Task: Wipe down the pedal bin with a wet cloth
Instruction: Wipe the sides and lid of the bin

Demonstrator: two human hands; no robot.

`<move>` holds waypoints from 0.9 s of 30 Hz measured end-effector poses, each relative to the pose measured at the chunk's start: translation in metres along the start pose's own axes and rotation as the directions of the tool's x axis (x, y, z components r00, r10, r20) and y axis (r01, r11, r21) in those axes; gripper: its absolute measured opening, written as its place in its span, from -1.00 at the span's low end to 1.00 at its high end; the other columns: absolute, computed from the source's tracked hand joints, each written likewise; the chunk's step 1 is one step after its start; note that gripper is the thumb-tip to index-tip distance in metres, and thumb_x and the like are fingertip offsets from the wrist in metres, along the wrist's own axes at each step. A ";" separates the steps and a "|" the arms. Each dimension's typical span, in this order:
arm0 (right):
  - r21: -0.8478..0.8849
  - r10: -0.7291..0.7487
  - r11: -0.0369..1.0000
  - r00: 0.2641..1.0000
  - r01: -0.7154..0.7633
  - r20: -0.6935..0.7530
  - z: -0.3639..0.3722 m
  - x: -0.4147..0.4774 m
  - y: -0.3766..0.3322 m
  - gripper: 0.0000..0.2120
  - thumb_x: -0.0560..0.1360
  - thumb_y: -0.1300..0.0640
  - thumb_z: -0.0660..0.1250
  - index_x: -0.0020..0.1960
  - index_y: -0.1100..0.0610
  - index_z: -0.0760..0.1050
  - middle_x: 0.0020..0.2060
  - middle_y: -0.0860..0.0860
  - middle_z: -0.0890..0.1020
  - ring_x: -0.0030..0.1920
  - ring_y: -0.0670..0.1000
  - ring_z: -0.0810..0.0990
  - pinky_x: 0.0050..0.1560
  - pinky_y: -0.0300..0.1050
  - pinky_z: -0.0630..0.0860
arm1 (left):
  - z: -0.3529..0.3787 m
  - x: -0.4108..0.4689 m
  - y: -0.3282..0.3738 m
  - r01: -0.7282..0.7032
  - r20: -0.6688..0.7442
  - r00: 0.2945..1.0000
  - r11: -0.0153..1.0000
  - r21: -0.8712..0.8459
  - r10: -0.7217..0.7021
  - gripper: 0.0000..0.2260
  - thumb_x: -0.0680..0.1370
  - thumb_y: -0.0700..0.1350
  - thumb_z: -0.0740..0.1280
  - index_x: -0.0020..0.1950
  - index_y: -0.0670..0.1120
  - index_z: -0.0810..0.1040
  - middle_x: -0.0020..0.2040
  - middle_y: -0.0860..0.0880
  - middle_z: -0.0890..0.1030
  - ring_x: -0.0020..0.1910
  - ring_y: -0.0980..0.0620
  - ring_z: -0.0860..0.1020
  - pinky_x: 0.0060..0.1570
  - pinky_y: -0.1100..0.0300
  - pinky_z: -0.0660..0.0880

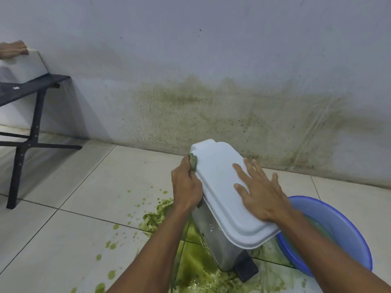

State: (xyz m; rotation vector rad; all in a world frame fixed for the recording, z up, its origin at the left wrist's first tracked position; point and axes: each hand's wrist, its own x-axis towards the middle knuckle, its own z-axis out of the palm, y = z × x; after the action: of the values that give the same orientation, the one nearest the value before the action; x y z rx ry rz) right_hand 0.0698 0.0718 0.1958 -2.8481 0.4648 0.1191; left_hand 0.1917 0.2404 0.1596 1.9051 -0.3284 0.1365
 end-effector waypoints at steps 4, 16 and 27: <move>0.028 0.074 0.997 0.997 -0.073 -0.009 0.000 -0.006 -0.012 -0.45 0.67 -0.18 -0.11 0.60 -0.23 -0.24 0.60 -0.15 -0.28 0.61 -0.01 -0.21 0.55 0.23 0.00 | 0.021 -0.036 0.004 0.122 -0.017 0.992 0.990 -0.075 -0.123 -0.63 0.69 -0.17 0.11 0.48 0.01 0.44 0.34 0.07 0.51 0.29 0.12 0.43 0.31 0.13 0.36; -0.023 -0.083 0.996 0.996 0.083 -0.026 -0.005 0.004 0.004 -0.26 0.48 -0.40 -0.32 0.61 -0.18 -0.18 0.61 -0.17 -0.20 0.58 -0.10 -0.33 0.59 0.10 -0.24 | 0.033 0.005 0.006 0.230 0.168 0.964 0.963 -0.140 -0.206 -0.57 0.73 -0.01 0.07 0.61 0.05 0.24 0.60 0.05 0.28 0.59 0.03 0.20 0.58 -0.03 0.14; 0.003 -0.103 0.995 0.995 0.103 -0.007 -0.003 0.008 0.007 -0.37 0.52 -0.37 -0.27 0.58 -0.31 -0.20 0.57 -0.28 -0.26 0.55 -0.20 -0.36 0.60 0.07 -0.22 | 0.025 -0.042 0.034 0.296 0.040 0.955 0.927 -0.229 -0.295 -0.77 0.69 0.00 0.20 0.14 0.22 0.64 -0.01 0.06 0.71 -0.06 0.11 0.63 -0.02 0.08 0.58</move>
State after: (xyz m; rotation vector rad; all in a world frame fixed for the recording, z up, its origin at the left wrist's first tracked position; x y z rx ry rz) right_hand 0.0754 0.0618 0.1960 -2.8630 0.3188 0.0894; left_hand 0.1405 0.2128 0.1712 1.6990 -0.0534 -0.1056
